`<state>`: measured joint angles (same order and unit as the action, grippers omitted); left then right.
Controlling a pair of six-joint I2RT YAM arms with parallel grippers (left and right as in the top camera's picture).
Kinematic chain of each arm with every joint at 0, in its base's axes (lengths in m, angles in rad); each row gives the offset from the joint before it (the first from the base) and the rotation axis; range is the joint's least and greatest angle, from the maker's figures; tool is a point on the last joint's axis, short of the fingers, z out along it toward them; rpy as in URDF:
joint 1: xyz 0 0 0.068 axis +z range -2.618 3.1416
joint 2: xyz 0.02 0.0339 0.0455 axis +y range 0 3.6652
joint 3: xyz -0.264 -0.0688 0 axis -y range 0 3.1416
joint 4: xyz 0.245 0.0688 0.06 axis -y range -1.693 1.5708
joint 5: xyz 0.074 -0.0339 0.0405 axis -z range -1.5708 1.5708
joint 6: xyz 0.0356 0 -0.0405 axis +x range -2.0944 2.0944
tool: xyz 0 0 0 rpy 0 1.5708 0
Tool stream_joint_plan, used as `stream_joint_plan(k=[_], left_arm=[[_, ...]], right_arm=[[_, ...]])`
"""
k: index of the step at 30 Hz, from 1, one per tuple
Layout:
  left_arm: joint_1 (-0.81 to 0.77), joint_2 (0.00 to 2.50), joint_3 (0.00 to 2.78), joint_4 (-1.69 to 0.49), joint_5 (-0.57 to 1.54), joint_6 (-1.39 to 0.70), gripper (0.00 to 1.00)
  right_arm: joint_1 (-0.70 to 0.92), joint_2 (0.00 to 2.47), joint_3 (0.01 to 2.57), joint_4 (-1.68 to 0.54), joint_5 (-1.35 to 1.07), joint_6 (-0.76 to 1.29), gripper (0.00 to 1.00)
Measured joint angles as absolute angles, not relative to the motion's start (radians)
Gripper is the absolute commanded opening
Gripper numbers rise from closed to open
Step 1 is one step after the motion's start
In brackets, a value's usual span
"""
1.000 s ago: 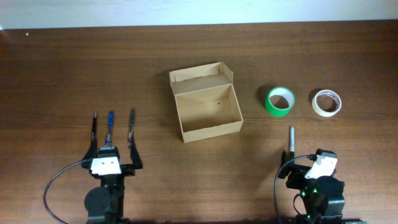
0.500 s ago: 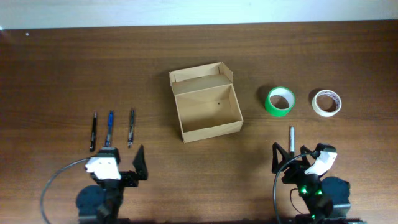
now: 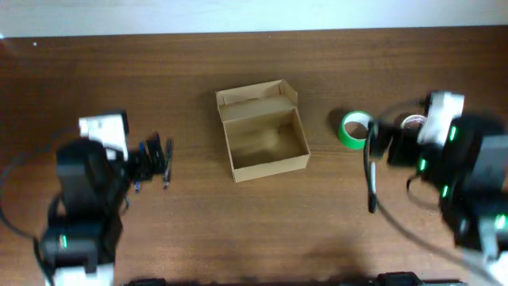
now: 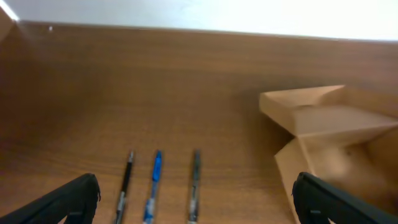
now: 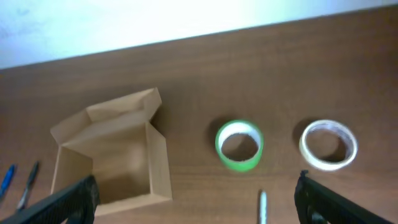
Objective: Pack container
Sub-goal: 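Move the right gripper to the green tape roll and grasp it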
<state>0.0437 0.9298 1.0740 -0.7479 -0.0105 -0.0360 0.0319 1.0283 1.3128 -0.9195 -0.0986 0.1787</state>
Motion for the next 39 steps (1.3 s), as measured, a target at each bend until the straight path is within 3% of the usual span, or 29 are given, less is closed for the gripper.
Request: stream_joint_plan(k=[10, 15, 22, 39], left_arm=[[0.143, 1.361, 1.257, -0.76, -0.012, -0.014, 0.99], [0.15, 1.497, 1.257, -0.767, -0.012, -0.007, 0.99], [0.15, 1.613, 1.257, -0.769, -0.012, -0.007, 0.99], [0.15, 1.678, 1.257, -0.771, -0.012, -0.006, 0.99]], right_arm=[[0.003, 1.386, 1.601, -1.103, -0.068, 0.255, 1.0], [-0.073, 1.634, 1.615, -1.13, -0.08, 0.376, 0.93], [-0.131, 1.868, 1.615, -1.106, -0.135, 0.494, 0.88], [-0.131, 2.112, 1.615, -1.115, -0.139, 0.601, 0.75]])
